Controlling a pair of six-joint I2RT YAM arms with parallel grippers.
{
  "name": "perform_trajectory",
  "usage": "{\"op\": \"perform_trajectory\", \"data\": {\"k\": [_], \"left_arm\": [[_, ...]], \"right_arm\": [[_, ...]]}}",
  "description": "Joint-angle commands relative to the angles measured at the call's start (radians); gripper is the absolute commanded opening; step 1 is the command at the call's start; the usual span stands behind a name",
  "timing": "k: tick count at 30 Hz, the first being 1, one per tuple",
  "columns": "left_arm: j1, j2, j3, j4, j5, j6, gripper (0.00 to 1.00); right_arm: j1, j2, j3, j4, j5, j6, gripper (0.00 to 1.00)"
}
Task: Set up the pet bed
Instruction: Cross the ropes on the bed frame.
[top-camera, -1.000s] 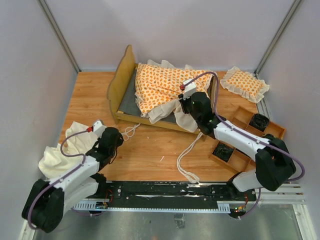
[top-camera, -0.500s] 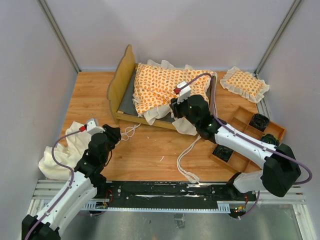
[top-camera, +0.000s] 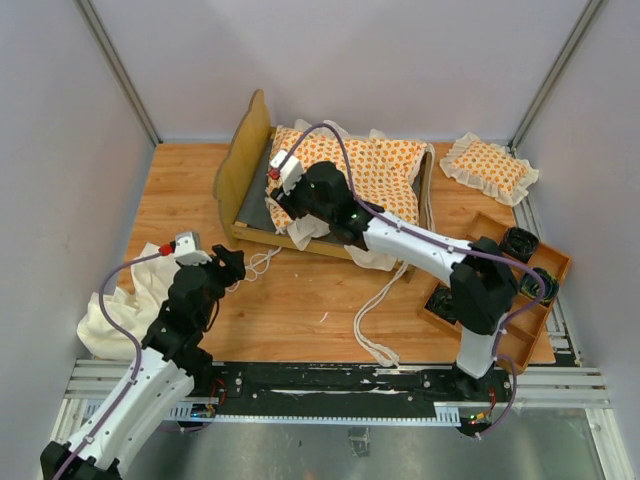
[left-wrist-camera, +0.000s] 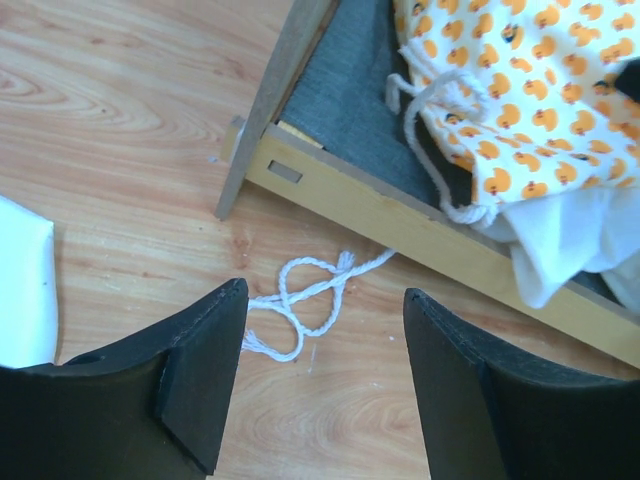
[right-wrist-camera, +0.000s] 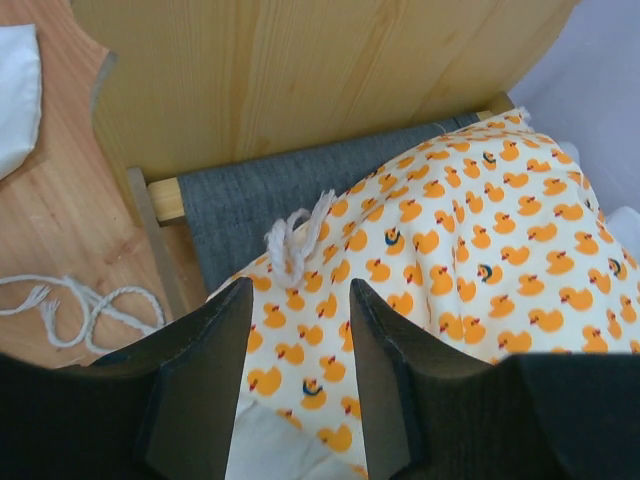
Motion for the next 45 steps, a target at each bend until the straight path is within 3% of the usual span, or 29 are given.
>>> {"op": "perform_trajectory", "data": {"k": [1, 13, 15, 16, 18, 19, 24, 31, 35, 41, 45], "left_arm": [[0.003, -0.076, -0.004, -0.005, 0.054, 0.021, 0.67], [0.003, -0.095, 0.007, 0.005, 0.105, -0.002, 0.64], [0.003, -0.094, 0.012, 0.005, 0.105, 0.008, 0.63], [0.003, -0.094, 0.013, 0.007, 0.110, 0.015, 0.63], [0.003, -0.090, 0.011, 0.019, 0.124, 0.032, 0.61], [0.003, -0.085, 0.009, 0.039, 0.142, 0.044, 0.60], [0.003, -0.007, 0.035, 0.127, 0.253, 0.154, 0.59], [0.003, 0.202, 0.123, 0.245, 0.241, 0.341, 0.57], [0.003, 0.352, 0.212, 0.230, 0.266, 0.451, 0.57], [0.003, 0.432, 0.235, 0.371, 0.384, 0.578, 0.59], [0.004, 0.508, 0.252, 0.439, 0.368, 0.666, 0.61]], "right_arm": [[0.015, 0.119, 0.139, -0.077, -0.029, -0.104, 0.45], [0.016, 0.324, 0.358, -0.223, -0.054, -0.184, 0.42], [0.015, 0.339, 0.379, -0.230, -0.049, -0.192, 0.35], [0.015, 0.342, 0.384, -0.230, -0.047, -0.197, 0.27], [0.015, 0.336, 0.385, -0.225, -0.031, -0.200, 0.03], [0.015, 0.323, 0.378, -0.218, -0.027, -0.199, 0.00], [0.013, 0.194, 0.284, -0.165, -0.068, -0.183, 0.00], [-0.038, 0.051, 0.110, -0.023, -0.169, -0.080, 0.00], [-0.086, 0.031, 0.076, -0.002, -0.283, -0.009, 0.00], [-0.124, 0.003, 0.028, 0.048, -0.368, 0.059, 0.00], [-0.146, -0.012, 0.009, 0.066, -0.399, 0.078, 0.00]]}}
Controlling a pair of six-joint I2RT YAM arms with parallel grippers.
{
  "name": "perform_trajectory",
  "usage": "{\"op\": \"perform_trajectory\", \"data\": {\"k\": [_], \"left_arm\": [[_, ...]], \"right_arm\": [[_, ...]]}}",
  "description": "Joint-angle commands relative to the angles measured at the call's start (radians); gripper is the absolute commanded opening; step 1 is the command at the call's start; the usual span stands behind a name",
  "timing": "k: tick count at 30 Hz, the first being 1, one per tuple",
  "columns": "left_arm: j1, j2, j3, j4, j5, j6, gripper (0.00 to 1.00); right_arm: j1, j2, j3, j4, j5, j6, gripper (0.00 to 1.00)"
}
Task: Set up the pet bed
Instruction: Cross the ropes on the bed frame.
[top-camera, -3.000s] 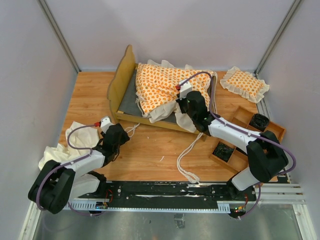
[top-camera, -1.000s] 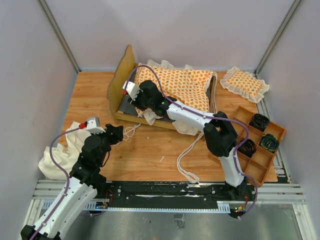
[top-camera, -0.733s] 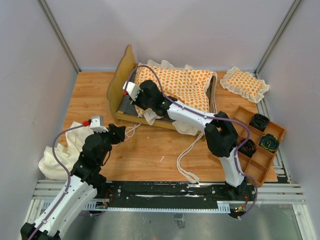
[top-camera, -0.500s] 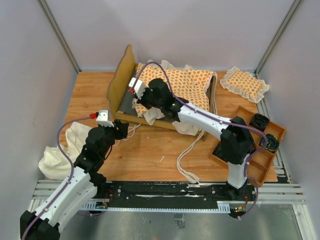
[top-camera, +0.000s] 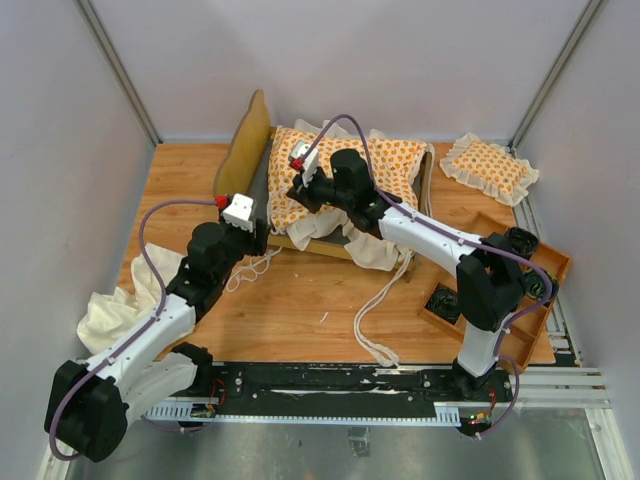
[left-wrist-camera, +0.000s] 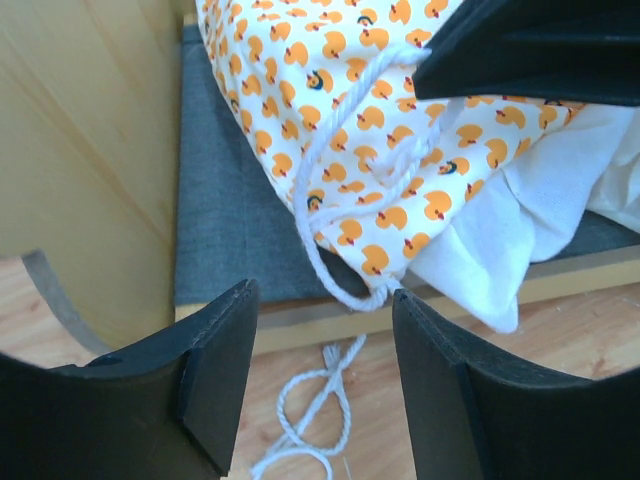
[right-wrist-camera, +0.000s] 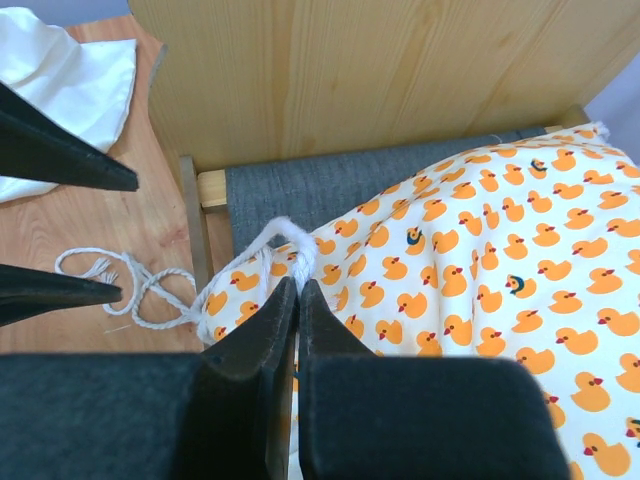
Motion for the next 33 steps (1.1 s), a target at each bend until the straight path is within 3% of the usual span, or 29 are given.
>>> {"op": "perform_trajectory", "data": {"k": [1, 12, 18, 21, 24, 28, 33], "left_arm": [[0.004, 0.081, 0.054, 0.122, 0.029, 0.150, 0.61], [0.005, 0.185, 0.100, 0.150, -0.121, 0.103, 0.55], [0.006, 0.135, 0.125, 0.022, -0.301, -0.078, 0.52], [0.009, 0.102, 0.153, -0.120, -0.280, -0.159, 0.55], [0.009, 0.079, 0.164, -0.237, -0.303, -0.260, 0.56], [0.032, -0.029, 0.095, -0.275, -0.283, -0.412, 0.62], [0.076, -0.124, 0.085, -0.335, -0.255, -0.503, 0.64]], "right_arm": [[-0.025, -0.045, -0.022, 0.067, -0.077, 0.056, 0.00], [-0.035, -0.034, 0.062, -0.047, -0.129, 0.215, 0.00], [-0.036, -0.061, 0.080, -0.148, -0.133, 0.405, 0.00], [-0.035, -0.072, 0.066, -0.172, -0.169, 0.499, 0.00], [-0.036, -0.084, 0.033, -0.160, -0.199, 0.614, 0.00], [-0.036, -0.091, 0.005, -0.109, -0.253, 0.769, 0.00], [-0.029, -0.076, -0.083, 0.132, -0.279, 1.028, 0.01]]}}
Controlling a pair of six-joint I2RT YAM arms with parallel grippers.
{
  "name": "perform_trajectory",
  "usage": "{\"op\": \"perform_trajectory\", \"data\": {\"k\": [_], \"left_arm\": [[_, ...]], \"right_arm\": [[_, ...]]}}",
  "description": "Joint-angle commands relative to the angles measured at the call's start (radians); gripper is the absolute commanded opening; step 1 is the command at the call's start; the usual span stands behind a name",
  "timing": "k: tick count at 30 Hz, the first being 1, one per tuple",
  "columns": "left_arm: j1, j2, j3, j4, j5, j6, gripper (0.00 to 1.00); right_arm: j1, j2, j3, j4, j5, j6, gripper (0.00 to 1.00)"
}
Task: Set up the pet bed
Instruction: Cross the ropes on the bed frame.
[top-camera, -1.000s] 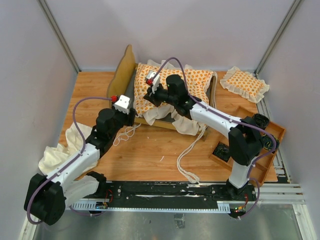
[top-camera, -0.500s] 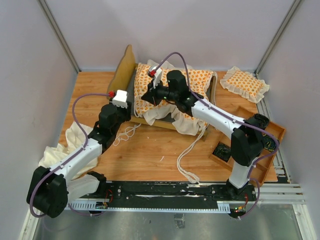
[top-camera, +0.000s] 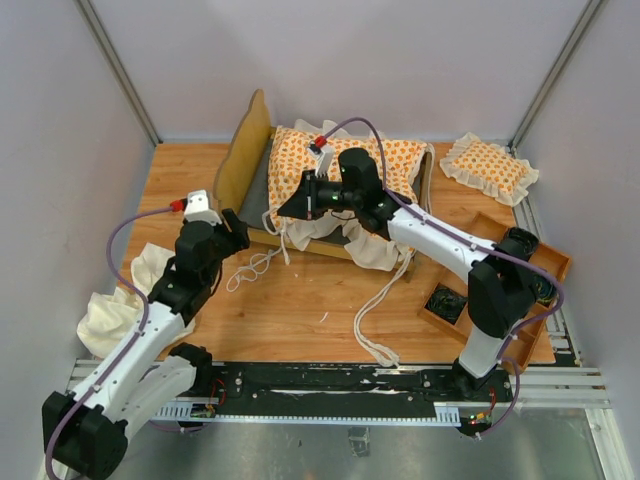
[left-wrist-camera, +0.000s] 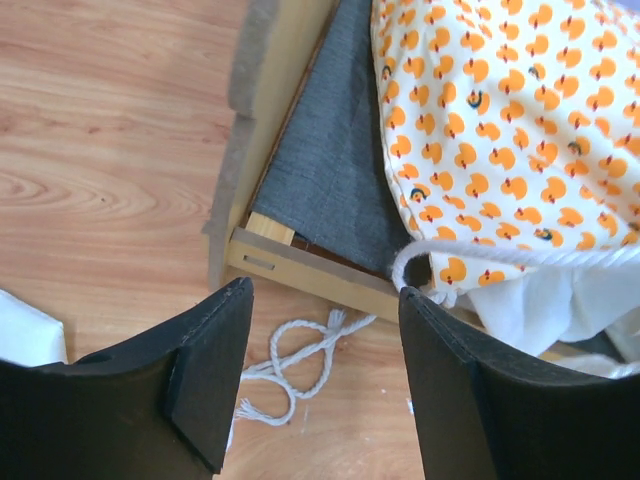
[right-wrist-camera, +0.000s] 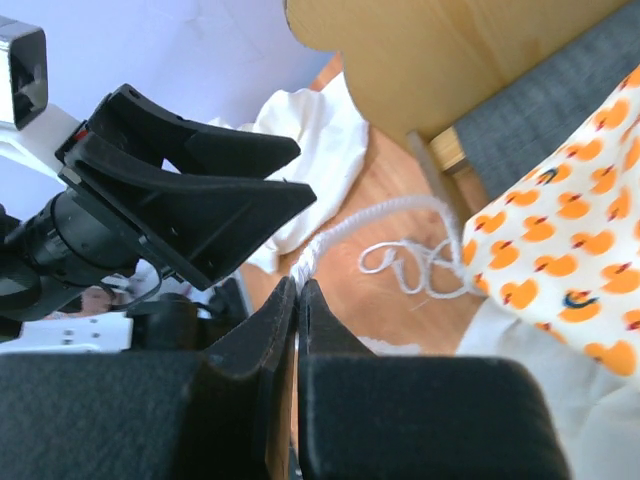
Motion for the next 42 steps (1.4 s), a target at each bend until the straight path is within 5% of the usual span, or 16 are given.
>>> {"op": "perform_trajectory", "data": {"k": [1, 7, 10, 27, 31, 38, 42], "left_arm": [[0.045, -0.050, 0.011, -0.083, 0.037, -0.129, 0.65], [0.054, -0.126, -0.044, 0.050, 0.482, -0.041, 0.67], [0.054, -0.186, -0.110, 0.118, 0.576, -0.040, 0.70], [0.054, 0.076, -0.122, 0.364, 0.469, -0.062, 0.69], [0.054, 0.103, -0.098, 0.373, 0.414, -0.068, 0.59], [0.054, 0.091, -0.121, 0.435, 0.440, -0.068, 0.18], [0.053, 0.098, -0.130, 0.452, 0.481, -0.045, 0.37]], "right_arm": [[-0.003, -0.003, -0.067, 0.240, -0.048, 0.293, 0.01], [0.019, 0.092, -0.031, 0.259, 0.049, 0.353, 0.03], [0.021, 0.109, -0.040, 0.298, 0.089, 0.391, 0.04], [0.028, 0.097, -0.070, 0.338, 0.102, 0.440, 0.07], [0.033, 0.097, -0.071, 0.331, 0.087, 0.430, 0.08], [0.032, 0.078, -0.092, 0.324, 0.097, 0.412, 0.09], [0.033, 0.073, -0.088, 0.318, 0.100, 0.413, 0.09]]}}
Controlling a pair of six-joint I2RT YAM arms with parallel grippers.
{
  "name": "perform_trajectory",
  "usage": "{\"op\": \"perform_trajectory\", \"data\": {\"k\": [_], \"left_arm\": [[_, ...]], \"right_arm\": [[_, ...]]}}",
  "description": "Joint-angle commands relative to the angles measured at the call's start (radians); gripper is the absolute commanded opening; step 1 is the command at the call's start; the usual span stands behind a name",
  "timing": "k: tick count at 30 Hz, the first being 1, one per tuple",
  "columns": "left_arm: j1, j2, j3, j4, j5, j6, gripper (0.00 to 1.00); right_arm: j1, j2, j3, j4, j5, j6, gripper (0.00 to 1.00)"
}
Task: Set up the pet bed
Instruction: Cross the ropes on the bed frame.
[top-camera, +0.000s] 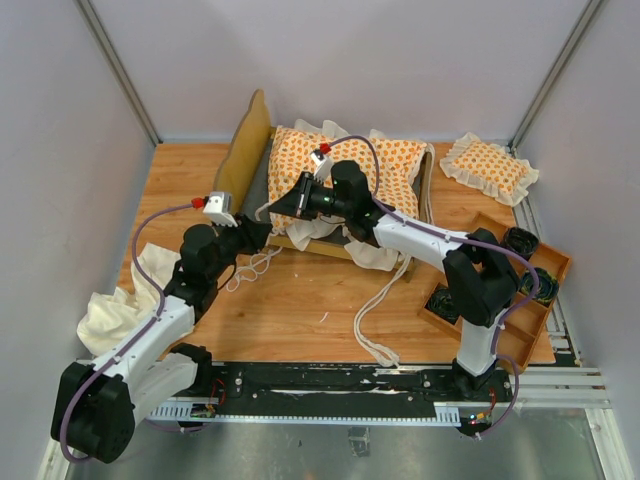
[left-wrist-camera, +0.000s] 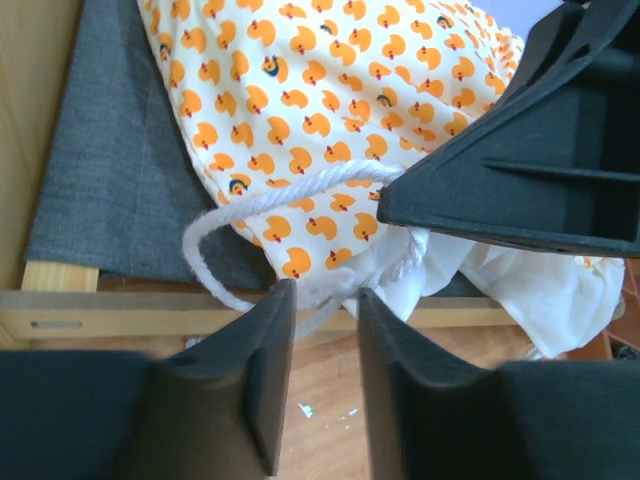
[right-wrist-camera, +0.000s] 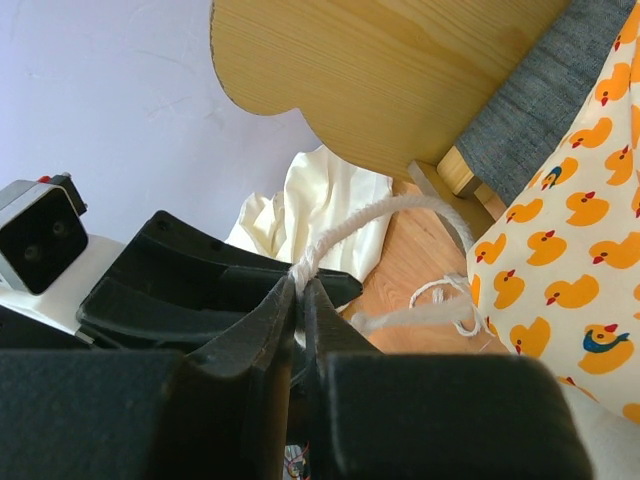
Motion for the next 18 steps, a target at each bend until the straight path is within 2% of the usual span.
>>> {"op": "perform_trajectory", "data": {"k": [1, 5, 14, 16, 18], "left_arm": [[0.004, -0.005, -0.001, 0.075, 0.045, 0.033, 0.44], [0.005, 0.016, -0.004, 0.109, 0.068, 0.056, 0.56], [0.004, 0.099, 0.006, 0.154, 0.102, 0.014, 0.56], [0.003, 0.102, -0.002, 0.172, 0.109, 0.002, 0.54], [0.004, 0.099, -0.006, 0.175, 0.111, 0.004, 0.40]], "right_arm": [[0.013, -0.041, -0.001, 0.018, -0.001, -0.010, 0.09], [0.016, -0.052, -0.007, 0.020, 0.006, -0.004, 0.09], [0.022, -0.056, -0.009, 0.037, 0.010, 0.008, 0.09], [0.023, -0.057, -0.013, 0.038, 0.017, 0.007, 0.09], [0.022, -0.054, -0.015, 0.041, 0.014, 0.003, 0.09]]}}
